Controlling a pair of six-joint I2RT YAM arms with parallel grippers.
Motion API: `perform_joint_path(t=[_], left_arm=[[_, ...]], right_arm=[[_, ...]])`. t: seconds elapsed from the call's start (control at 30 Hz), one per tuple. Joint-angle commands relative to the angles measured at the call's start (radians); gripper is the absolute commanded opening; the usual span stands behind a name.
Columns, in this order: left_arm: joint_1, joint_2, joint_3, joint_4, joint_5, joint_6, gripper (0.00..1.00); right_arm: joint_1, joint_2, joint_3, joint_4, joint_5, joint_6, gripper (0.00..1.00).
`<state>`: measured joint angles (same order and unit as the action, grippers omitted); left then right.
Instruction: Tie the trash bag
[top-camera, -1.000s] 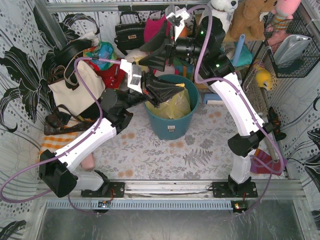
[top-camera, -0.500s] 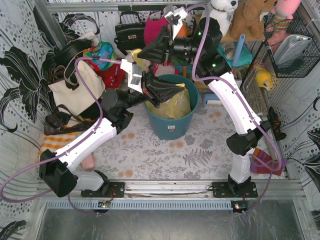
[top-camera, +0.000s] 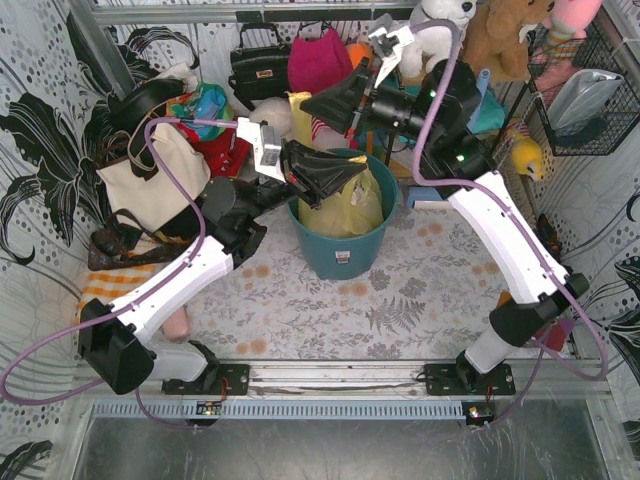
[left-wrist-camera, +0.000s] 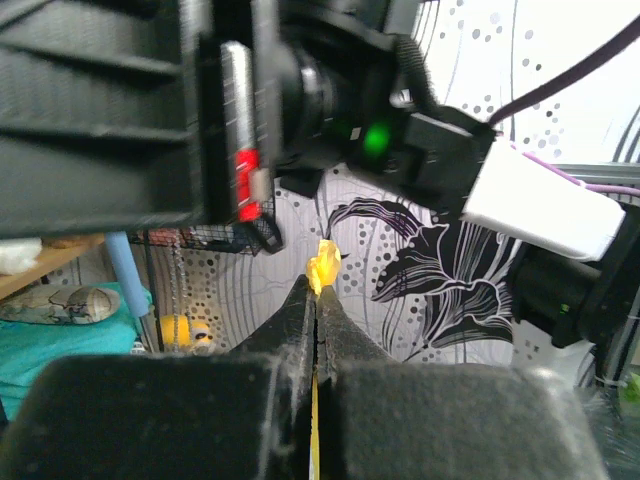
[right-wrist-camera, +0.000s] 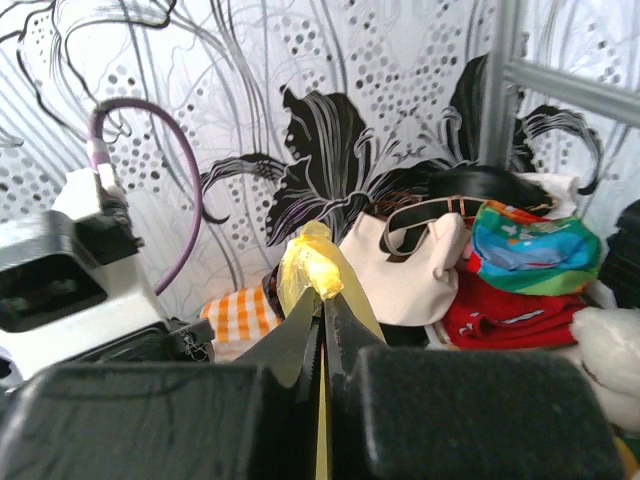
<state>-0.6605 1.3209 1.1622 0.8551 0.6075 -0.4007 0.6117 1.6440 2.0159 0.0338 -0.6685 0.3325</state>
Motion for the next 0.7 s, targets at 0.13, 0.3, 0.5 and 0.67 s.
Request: perform_joint_path(t=[0.13, 0.3, 0.5, 0.67], left_arm=[[-0.004, -0.007, 0.008, -0.007, -0.064, 0.066, 0.00], [-0.002, 0.001, 0.008, -0.024, -0.063, 0.081, 0.00], [-0.004, 0.006, 0.007, -0.035, -0.060, 0.091, 0.00], [-0.002, 0.010, 0.007, -0.025, -0.050, 0.080, 0.00]], right_arm=[[0.007, -0.165, -0.132, -0.018, 0.205, 0.043, 0.00], [0.006, -0.219, -0.194, -0.025, 0.173, 0.008, 0.00], [0.006, -0.218, -0.176, -0.068, 0.132, -0.060, 0.26], [0.006, -0.177, -0.095, -0.124, 0.066, -0.132, 0.60]])
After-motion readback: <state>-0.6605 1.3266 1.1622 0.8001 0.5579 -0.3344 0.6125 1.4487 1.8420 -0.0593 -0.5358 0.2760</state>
